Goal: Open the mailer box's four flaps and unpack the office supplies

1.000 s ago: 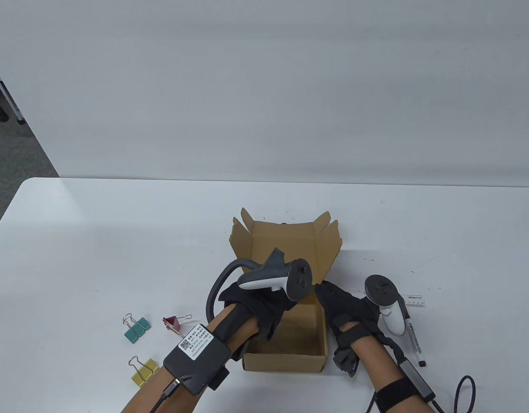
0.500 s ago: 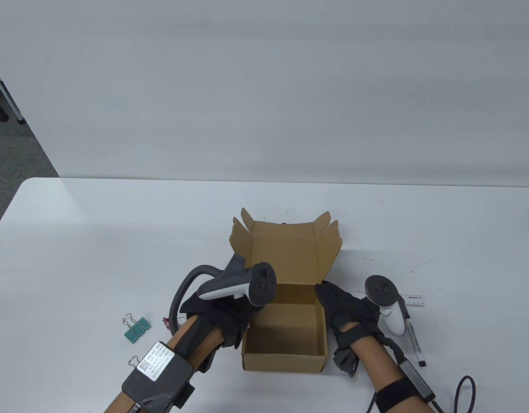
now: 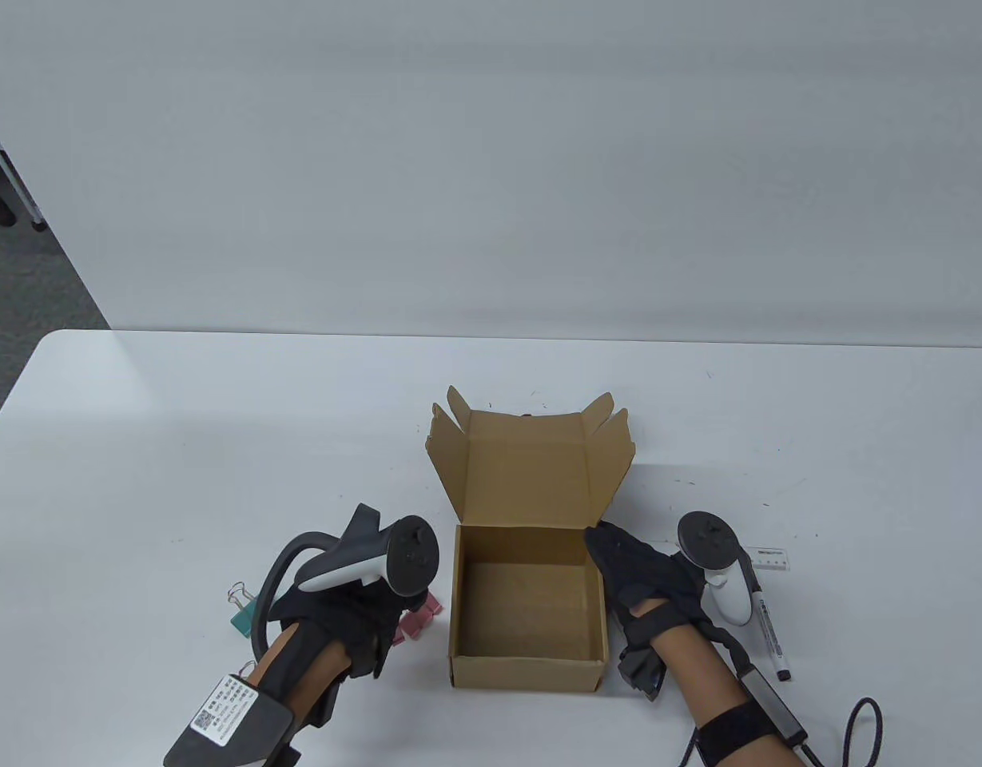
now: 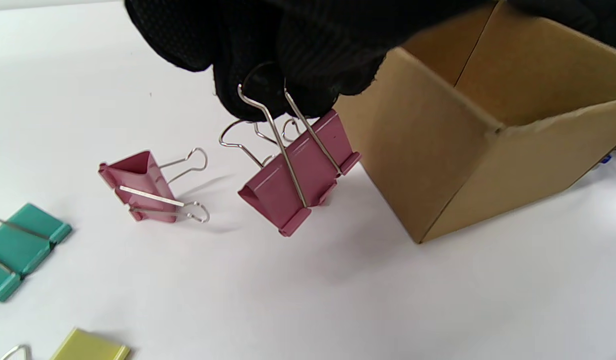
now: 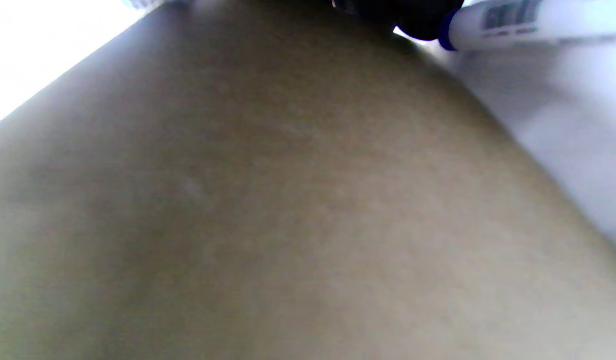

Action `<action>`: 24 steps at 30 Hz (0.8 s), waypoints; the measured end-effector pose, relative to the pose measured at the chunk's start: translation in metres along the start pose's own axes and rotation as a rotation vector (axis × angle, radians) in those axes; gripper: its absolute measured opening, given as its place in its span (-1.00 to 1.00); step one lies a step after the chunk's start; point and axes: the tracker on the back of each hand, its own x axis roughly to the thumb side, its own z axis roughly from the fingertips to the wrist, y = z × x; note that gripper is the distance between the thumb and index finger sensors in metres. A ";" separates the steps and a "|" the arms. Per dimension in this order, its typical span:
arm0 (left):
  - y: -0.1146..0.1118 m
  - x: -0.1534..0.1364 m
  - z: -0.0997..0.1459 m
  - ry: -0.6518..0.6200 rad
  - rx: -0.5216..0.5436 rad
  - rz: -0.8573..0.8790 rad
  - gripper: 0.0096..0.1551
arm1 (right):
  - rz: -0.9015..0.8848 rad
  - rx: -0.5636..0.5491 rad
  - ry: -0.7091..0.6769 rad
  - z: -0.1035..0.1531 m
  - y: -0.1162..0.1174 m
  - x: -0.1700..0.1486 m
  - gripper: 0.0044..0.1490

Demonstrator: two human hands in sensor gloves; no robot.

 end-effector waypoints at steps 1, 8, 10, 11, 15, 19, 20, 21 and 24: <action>-0.006 -0.003 -0.002 0.004 -0.008 0.004 -0.44 | 0.000 0.000 0.000 0.000 0.000 0.000 -0.08; -0.033 -0.013 -0.012 0.013 -0.044 0.028 -0.44 | 0.000 0.000 0.000 0.000 0.000 0.000 -0.08; -0.038 -0.015 -0.014 0.013 -0.048 0.035 -0.44 | 0.000 0.000 0.000 0.000 0.000 0.000 -0.08; -0.041 -0.017 -0.016 0.014 -0.052 0.042 -0.44 | 0.000 0.000 0.000 0.000 0.000 0.000 -0.08; -0.051 -0.020 -0.021 0.015 -0.069 0.052 -0.45 | 0.000 0.000 0.000 0.000 0.000 0.000 -0.08; -0.059 -0.023 -0.025 0.018 -0.080 0.061 -0.45 | 0.000 0.000 0.000 0.000 0.000 0.000 -0.08; -0.061 -0.023 -0.026 0.019 -0.084 0.061 -0.45 | 0.000 0.000 0.000 0.000 0.000 0.000 -0.08; -0.063 -0.024 -0.027 0.021 -0.085 0.061 -0.45 | 0.000 0.000 0.000 0.000 0.000 0.000 -0.08; -0.067 -0.024 -0.030 0.023 -0.087 0.057 -0.47 | 0.000 0.000 0.000 0.000 0.000 0.000 -0.08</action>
